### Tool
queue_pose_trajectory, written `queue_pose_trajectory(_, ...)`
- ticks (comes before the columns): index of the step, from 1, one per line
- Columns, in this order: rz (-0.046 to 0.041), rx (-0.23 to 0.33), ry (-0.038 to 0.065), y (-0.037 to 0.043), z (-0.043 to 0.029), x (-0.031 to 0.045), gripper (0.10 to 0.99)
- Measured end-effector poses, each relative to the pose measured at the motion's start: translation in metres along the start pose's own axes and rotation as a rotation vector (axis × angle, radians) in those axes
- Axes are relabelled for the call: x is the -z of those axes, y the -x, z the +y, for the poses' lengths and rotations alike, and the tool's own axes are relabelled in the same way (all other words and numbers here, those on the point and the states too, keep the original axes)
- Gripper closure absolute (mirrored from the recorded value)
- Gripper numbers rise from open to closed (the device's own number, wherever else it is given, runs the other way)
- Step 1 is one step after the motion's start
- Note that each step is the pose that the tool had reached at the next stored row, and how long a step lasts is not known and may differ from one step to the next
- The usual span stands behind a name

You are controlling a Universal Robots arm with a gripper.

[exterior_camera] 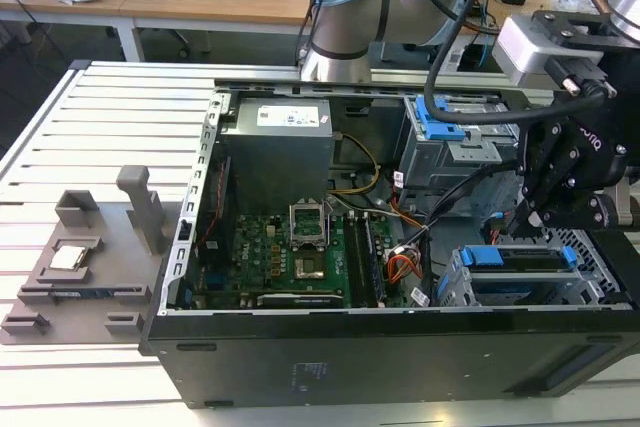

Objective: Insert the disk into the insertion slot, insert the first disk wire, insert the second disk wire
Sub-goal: 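Insert the disk into the insertion slot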

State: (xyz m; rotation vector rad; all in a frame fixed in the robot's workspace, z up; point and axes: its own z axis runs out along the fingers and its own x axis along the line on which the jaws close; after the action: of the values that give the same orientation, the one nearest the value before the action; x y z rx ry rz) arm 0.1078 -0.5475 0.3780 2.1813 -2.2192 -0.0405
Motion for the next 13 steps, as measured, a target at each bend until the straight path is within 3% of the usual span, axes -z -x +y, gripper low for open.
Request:
queue_pose_trajectory(4,0.0052,0.000,0.000,0.0018,-0.0129,-0.0045,0.980)
queue_pose_trajectory(13,0.0100,0.000,0.001,0.0040,-0.0300,-0.0159,0.980)
